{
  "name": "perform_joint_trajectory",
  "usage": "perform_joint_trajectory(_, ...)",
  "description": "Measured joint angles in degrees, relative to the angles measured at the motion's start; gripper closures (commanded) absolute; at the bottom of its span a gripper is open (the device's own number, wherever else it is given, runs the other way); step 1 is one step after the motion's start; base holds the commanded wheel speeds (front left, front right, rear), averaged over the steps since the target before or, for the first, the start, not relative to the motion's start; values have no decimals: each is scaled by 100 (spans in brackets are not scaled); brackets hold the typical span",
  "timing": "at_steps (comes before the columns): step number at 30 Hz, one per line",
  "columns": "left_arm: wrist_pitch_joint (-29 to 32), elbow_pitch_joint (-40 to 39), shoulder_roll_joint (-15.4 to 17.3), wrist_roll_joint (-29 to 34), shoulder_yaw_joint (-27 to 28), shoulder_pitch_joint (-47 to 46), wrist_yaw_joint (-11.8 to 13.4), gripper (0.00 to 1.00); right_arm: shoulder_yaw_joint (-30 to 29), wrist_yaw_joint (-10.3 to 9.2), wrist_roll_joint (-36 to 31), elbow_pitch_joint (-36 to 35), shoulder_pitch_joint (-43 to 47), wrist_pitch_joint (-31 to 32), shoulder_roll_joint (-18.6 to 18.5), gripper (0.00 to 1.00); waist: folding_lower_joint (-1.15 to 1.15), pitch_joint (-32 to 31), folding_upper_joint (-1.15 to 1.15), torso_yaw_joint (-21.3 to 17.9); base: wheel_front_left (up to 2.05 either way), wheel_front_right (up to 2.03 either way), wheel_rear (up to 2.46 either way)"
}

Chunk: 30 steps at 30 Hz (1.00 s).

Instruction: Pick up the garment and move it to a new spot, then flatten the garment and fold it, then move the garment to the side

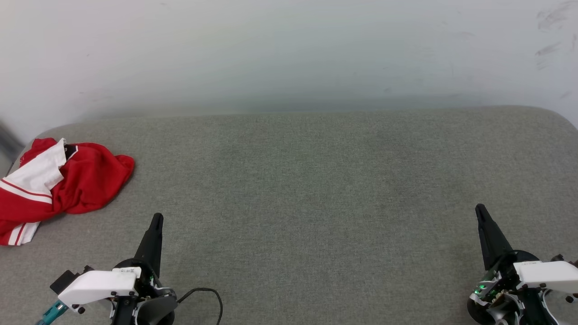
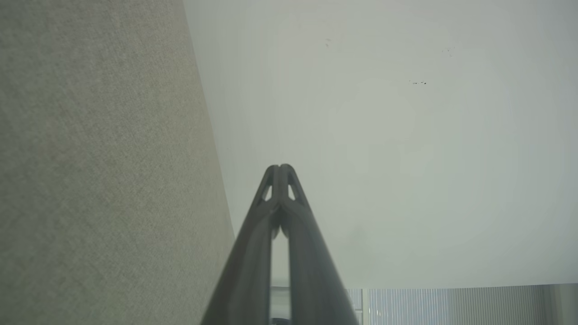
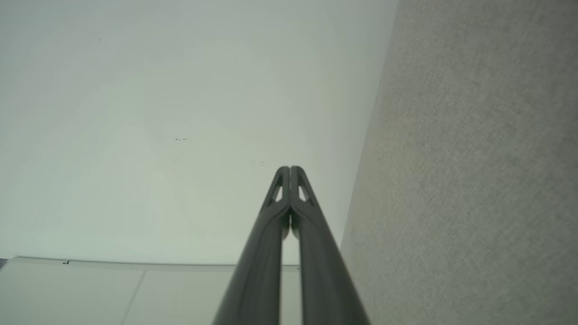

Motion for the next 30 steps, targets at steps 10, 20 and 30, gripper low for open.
perform_joint_trajectory(10, 0, 0, 0, 0, 0, 0, 0, 100, 0, 0, 0, 0, 0, 0, 0, 100, 0, 0, 0, 0, 0, 0, 0)
perform_joint_trajectory(20, -1, 0, 0, 0, 0, 0, 0, 100, 0, 0, 0, 0, 0, 0, 0, 100, 0, 0, 0, 0, 0, 0, 0)
perform_joint_trajectory(30, -1, 0, 0, -1, 0, 0, 0, 100, 0, 0, 0, 0, 0, 0, 0, 100, 0, 0, 0, 0, 0, 0, 0)
